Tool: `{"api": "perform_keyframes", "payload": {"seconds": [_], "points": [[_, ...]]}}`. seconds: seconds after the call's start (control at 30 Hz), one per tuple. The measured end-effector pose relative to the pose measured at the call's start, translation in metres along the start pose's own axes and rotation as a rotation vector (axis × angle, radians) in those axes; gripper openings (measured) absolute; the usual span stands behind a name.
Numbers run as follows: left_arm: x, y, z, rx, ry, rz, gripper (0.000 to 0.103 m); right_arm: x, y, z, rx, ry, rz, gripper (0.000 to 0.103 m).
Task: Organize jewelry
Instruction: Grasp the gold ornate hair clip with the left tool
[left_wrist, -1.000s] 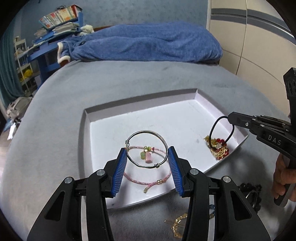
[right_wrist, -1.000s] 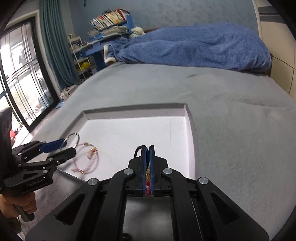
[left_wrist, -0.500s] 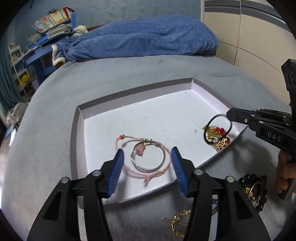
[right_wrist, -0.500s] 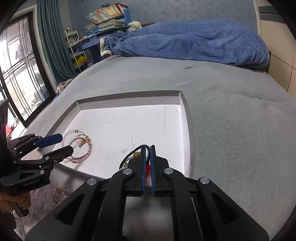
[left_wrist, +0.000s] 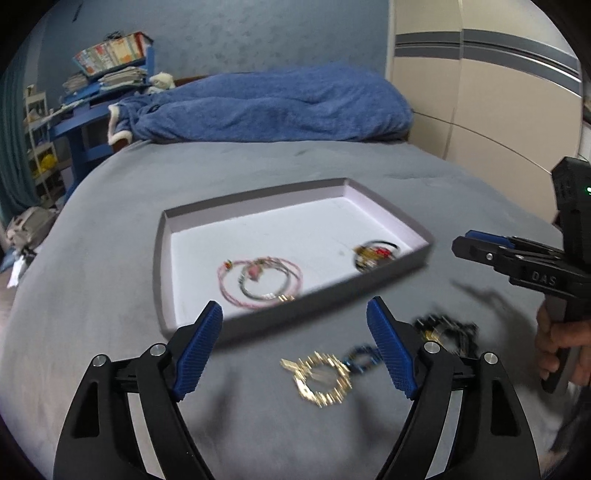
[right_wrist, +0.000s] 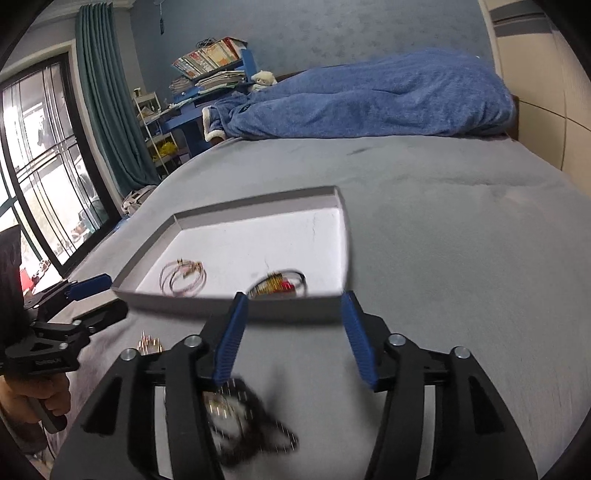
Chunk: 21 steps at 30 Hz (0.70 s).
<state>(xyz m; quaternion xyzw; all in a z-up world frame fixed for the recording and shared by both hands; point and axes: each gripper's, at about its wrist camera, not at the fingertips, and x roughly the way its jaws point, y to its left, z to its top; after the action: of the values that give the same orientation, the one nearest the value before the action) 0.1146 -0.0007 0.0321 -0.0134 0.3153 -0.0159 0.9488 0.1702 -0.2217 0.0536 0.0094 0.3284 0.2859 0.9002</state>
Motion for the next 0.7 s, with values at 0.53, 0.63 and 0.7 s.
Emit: {"api": "perform_keyframes", "payload": {"seconds": [0.53,0.63,0.7], "points": [[-0.019,-0.014,-0.043,0.009,0.020,-0.019,0.082,-0.039,-0.004,-0.054,0.042,0.004,-0.038,0.072],[-0.019,-0.018,-0.044,0.031,0.024,-0.014,0.082,-0.041,-0.001,-0.057,0.033,0.006,-0.047,0.074],[-0.018,-0.020,-0.045,0.045,0.027,-0.010,0.082,-0.041,0.000,-0.059,0.025,0.011,-0.054,0.074]]}}
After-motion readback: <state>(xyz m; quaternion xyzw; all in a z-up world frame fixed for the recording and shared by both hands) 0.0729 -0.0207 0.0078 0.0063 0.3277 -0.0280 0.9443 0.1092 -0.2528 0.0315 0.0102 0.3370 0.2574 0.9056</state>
